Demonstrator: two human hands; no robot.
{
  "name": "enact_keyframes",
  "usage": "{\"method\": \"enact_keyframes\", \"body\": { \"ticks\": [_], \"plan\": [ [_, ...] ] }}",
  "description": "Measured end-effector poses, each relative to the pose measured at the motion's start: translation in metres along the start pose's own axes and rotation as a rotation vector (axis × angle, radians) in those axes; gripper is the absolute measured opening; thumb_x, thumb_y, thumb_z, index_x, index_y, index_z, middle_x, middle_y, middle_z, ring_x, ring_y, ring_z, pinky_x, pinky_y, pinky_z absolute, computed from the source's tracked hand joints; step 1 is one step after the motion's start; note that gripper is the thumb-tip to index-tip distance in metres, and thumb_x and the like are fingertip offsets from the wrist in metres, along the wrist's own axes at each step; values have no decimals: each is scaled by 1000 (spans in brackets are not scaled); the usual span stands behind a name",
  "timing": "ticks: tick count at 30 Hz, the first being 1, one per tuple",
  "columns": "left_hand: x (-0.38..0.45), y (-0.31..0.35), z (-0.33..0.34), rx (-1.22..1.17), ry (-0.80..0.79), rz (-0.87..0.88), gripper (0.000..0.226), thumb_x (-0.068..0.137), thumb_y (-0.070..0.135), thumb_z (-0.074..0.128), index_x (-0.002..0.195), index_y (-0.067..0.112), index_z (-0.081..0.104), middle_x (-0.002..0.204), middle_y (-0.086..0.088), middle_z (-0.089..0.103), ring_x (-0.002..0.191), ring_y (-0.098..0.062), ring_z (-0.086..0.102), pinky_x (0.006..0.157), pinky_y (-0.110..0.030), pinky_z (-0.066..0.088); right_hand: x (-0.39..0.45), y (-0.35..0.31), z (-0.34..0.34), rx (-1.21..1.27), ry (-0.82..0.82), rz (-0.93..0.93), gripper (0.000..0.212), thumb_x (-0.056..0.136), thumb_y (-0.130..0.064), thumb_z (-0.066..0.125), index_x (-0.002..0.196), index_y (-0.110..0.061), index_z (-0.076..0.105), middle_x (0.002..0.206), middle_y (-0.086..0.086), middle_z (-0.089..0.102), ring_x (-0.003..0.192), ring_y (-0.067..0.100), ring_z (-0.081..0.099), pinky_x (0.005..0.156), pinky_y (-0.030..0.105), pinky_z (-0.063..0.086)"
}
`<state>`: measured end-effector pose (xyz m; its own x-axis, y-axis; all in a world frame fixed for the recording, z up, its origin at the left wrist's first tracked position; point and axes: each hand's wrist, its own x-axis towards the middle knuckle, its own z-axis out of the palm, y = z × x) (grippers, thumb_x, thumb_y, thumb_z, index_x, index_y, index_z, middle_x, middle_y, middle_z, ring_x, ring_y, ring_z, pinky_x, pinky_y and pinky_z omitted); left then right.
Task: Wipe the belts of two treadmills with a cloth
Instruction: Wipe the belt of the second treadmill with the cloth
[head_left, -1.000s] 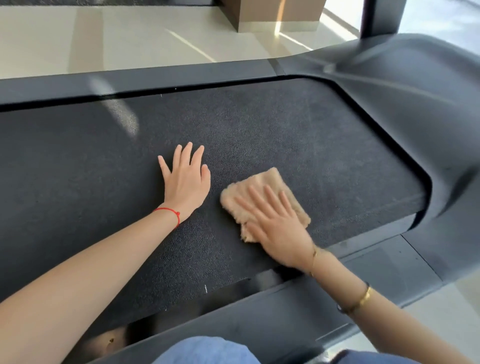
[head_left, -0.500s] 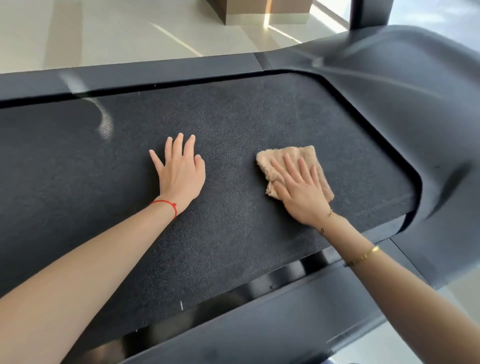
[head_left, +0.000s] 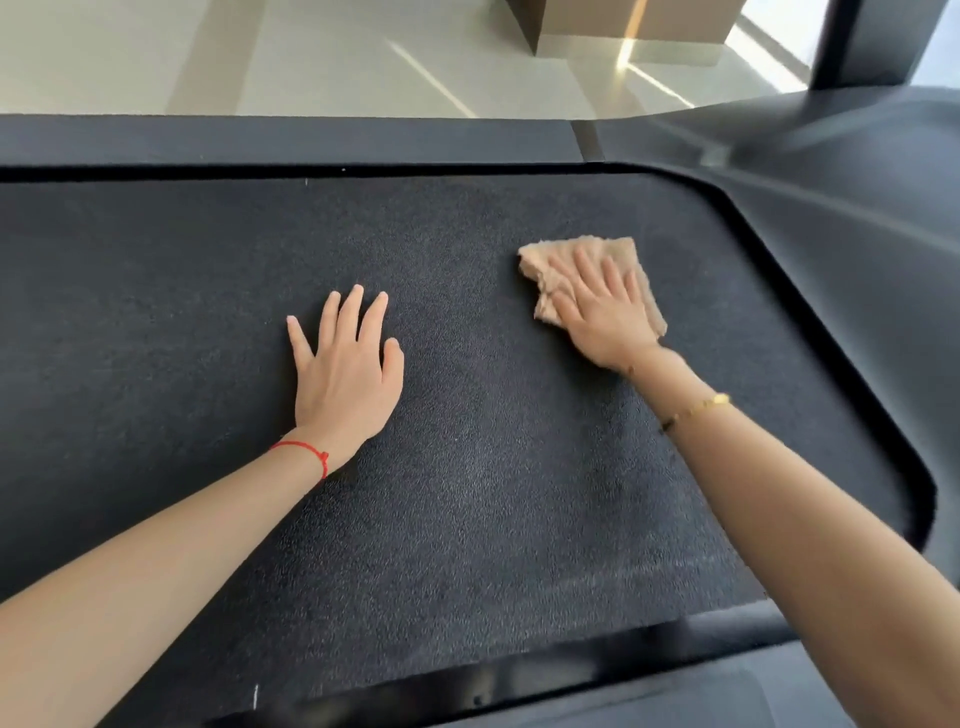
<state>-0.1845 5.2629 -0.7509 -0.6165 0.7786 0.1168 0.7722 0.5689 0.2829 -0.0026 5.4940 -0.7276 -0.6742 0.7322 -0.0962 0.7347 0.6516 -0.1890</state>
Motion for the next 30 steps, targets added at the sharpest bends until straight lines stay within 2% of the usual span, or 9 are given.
{"method": "enact_keyframes", "body": {
  "ticks": [3,7,10,12,16,20,25,28,30],
  "plan": [
    [0,1,2,23,0,-8,57,102,36,28,157,22,24,165,-2,19,154,-21,9,121,-62,3,42,-35,3,-24,-10,-43,52,106,-43,18,156,-35,10,166,-1,1,152,32,-2,121,51,-5],
    [1,3,2,41,6,-14,57,101,36,28,157,23,25,165,-1,21,154,-20,10,121,-62,6,40,-95,21,-49,-42,-322,53,106,-44,19,157,-37,8,166,-4,1,152,31,-4,121,49,-6],
    [1,2,0,53,-14,-16,59,101,37,24,158,23,22,165,0,18,154,-19,7,121,-61,5,39,-88,22,-10,-67,-451,51,106,-46,20,156,-41,9,165,-9,2,152,26,-5,122,44,-8],
    [1,3,-1,61,-22,-19,59,101,38,23,158,24,20,166,1,17,154,-18,6,122,-60,4,54,-69,18,-21,-40,-430,51,106,-46,20,156,-40,10,165,-9,2,152,25,-4,122,43,-7],
    [2,5,0,81,-32,-27,60,101,38,21,159,25,17,166,2,14,154,-18,4,122,-60,5,113,-36,1,-44,-12,-176,53,106,-44,15,157,-33,7,166,-3,-3,152,29,-5,122,45,-7],
    [2,5,0,95,-29,-27,60,101,38,21,159,24,18,166,1,14,154,-18,5,121,-61,6,163,-55,-7,3,-42,-54,54,105,-45,12,157,-30,8,166,1,-3,151,33,-7,121,51,-9],
    [4,4,1,94,-28,-23,60,100,38,23,158,24,20,165,2,16,154,-18,6,121,-62,7,153,-100,4,-30,-60,-251,53,106,-44,13,157,-33,7,166,-2,-1,152,33,-6,121,51,-9],
    [3,3,1,82,-14,-28,59,100,37,25,158,25,22,165,2,18,154,-17,7,121,-62,6,133,-80,7,-32,-65,-391,52,105,-47,14,156,-41,5,165,-7,0,152,29,-5,122,45,-9],
    [4,3,1,66,-12,-27,58,100,37,26,157,25,23,165,2,18,154,-17,7,121,-62,5,130,-48,3,-25,-35,-341,52,105,-48,15,155,-41,6,165,-8,0,152,27,-4,122,44,-8]
  ]
}}
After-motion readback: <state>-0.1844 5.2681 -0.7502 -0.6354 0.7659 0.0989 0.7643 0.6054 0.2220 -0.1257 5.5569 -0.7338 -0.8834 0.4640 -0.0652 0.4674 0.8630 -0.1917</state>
